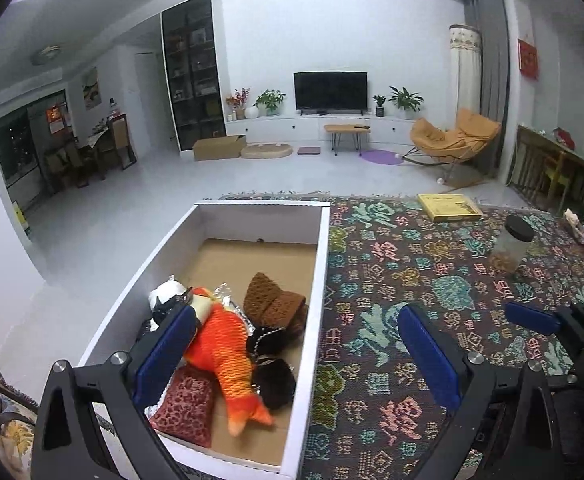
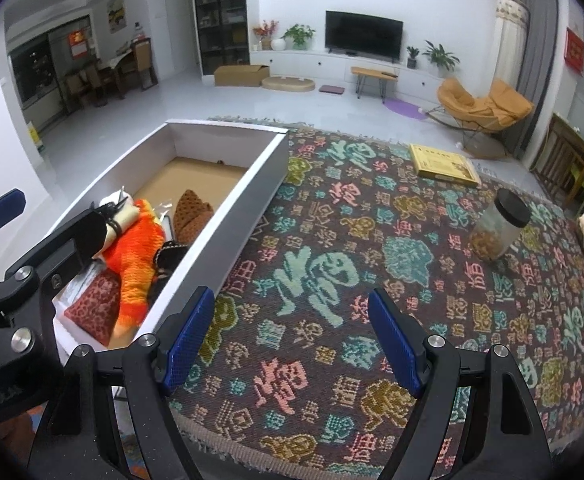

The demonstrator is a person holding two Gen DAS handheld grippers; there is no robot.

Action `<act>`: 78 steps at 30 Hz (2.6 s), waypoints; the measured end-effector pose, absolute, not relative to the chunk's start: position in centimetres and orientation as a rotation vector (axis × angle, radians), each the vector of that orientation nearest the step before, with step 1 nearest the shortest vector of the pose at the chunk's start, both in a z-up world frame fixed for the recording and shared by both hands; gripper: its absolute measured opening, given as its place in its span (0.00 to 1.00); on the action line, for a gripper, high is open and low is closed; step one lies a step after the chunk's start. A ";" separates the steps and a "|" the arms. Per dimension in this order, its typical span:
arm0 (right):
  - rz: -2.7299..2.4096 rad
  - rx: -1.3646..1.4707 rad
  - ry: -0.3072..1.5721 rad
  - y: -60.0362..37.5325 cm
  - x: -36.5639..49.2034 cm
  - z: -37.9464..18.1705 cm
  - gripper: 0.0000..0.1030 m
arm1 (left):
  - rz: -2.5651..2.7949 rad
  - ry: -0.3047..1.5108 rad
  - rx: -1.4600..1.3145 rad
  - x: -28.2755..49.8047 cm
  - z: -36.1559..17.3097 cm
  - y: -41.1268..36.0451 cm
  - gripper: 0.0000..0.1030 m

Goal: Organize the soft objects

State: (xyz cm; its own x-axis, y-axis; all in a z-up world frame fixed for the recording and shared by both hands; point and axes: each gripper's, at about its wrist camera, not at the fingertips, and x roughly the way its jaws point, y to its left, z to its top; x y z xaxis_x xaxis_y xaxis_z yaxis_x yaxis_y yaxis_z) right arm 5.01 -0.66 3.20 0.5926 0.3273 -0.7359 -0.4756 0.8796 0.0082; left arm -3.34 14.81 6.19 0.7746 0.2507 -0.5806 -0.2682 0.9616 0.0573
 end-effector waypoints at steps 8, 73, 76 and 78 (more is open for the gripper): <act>0.457 -0.193 0.809 -1.4 5.1 3.3 0.79 | 0.251 0.621 -0.040 -3.4 6.6 14.0 0.98; 0.652 -0.267 0.787 9.4 1.0 5.0 0.79 | 0.514 0.716 -0.177 -7.9 4.0 27.9 0.98; 0.657 -0.277 0.792 10.0 0.9 4.7 0.79 | 0.517 0.717 -0.181 -7.8 4.0 28.2 0.98; 0.658 -0.277 0.797 10.3 0.9 4.6 0.79 | 0.518 0.717 -0.184 -7.8 3.9 28.3 0.98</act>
State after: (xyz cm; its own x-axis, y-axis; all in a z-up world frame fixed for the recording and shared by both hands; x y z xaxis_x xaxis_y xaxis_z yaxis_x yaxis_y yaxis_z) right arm 0.91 10.29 4.59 0.5149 0.4395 -0.7360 -0.6398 0.7684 0.0112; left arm -7.84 28.34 3.91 0.6350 0.3886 -0.6677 -0.5118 0.8590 0.0133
